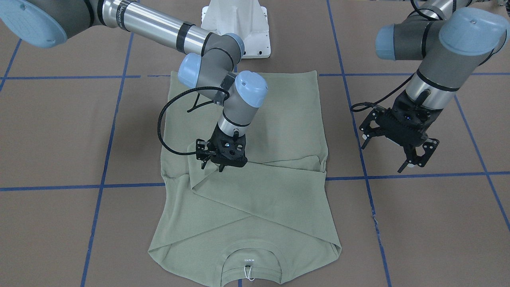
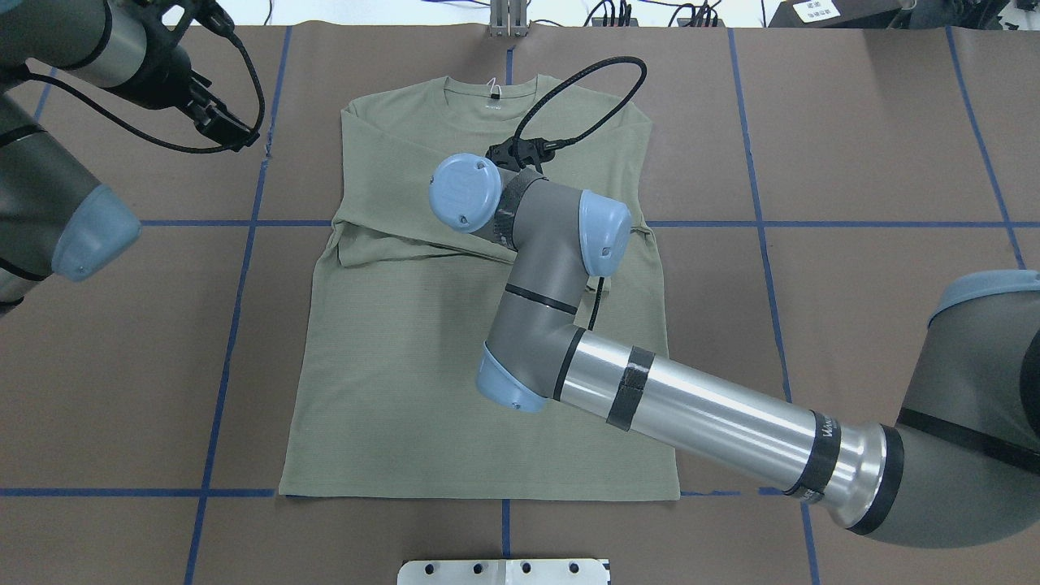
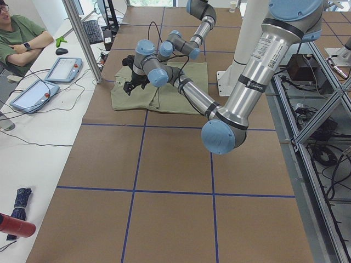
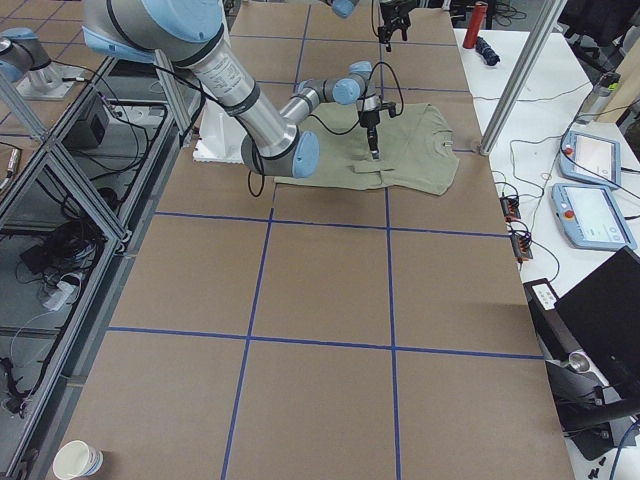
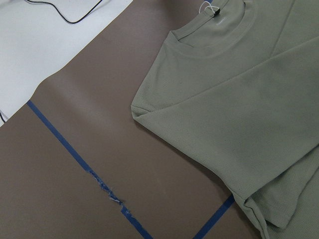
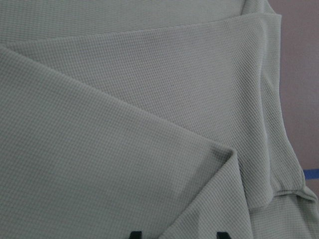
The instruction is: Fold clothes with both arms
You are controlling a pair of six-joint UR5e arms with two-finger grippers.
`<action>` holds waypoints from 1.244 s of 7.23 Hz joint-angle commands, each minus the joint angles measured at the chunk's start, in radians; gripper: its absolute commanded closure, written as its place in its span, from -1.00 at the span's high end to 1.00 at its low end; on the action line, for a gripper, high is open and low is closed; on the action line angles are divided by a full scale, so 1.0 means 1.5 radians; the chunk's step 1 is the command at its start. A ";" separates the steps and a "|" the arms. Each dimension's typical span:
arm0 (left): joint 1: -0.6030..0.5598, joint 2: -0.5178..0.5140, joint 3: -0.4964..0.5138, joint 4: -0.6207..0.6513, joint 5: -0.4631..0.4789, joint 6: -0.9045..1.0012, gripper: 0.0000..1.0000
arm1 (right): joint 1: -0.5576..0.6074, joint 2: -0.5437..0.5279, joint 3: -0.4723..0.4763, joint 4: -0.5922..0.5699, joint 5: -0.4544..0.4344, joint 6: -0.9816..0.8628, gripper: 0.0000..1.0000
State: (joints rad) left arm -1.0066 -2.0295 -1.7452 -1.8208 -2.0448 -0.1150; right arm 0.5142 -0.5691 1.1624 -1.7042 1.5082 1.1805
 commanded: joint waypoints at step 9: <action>0.000 0.000 -0.001 0.000 0.000 0.000 1.00 | 0.009 -0.001 0.010 -0.008 0.002 -0.053 -1.00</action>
State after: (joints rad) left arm -1.0065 -2.0295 -1.7459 -1.8208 -2.0448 -0.1149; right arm 0.5195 -0.5617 1.1679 -1.7098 1.5104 1.1555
